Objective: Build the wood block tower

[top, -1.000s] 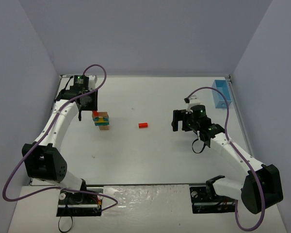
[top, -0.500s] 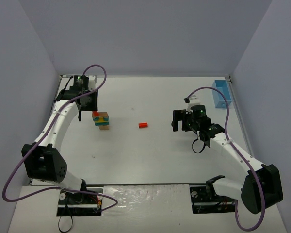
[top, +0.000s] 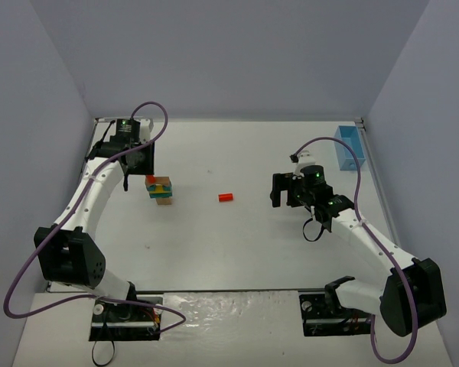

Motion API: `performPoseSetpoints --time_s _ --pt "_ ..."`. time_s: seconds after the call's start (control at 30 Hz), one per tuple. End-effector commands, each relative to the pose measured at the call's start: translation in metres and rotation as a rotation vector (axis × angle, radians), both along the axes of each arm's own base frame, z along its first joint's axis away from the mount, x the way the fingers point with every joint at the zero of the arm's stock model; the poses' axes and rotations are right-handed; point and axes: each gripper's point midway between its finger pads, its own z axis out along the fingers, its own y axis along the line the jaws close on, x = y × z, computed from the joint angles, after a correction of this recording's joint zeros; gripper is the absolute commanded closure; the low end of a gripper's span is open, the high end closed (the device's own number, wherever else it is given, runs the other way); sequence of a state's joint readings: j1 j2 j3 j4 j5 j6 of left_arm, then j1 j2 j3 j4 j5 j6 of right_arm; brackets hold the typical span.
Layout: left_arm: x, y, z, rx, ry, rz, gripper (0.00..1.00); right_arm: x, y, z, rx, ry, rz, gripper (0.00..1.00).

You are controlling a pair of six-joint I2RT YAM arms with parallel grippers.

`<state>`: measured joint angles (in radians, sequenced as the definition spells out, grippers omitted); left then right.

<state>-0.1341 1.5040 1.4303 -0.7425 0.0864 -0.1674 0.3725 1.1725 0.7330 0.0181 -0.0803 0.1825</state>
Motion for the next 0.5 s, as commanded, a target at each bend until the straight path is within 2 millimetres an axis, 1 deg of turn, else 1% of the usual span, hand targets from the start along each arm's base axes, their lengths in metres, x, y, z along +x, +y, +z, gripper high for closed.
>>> performPoseSetpoints --time_s 0.0,0.17,0.33,0.47 --pt "0.0013 0.0061 0.0256 0.006 -0.083 0.015 0.71 0.0091 0.0026 0.0121 0.020 -0.050 0.007 0.00" --pt "0.0014 0.0039 0.0253 0.001 -0.082 0.007 0.66 0.0103 0.0028 0.0122 0.019 -0.050 0.007 0.00" --pt "0.0023 0.0017 0.0254 -0.001 -0.083 0.001 0.66 0.0100 0.0025 0.0121 0.021 -0.049 0.006 0.00" --pt "0.0018 0.0017 0.0261 -0.001 -0.085 0.001 0.61 0.0097 0.0029 0.0117 0.022 -0.048 0.009 0.00"
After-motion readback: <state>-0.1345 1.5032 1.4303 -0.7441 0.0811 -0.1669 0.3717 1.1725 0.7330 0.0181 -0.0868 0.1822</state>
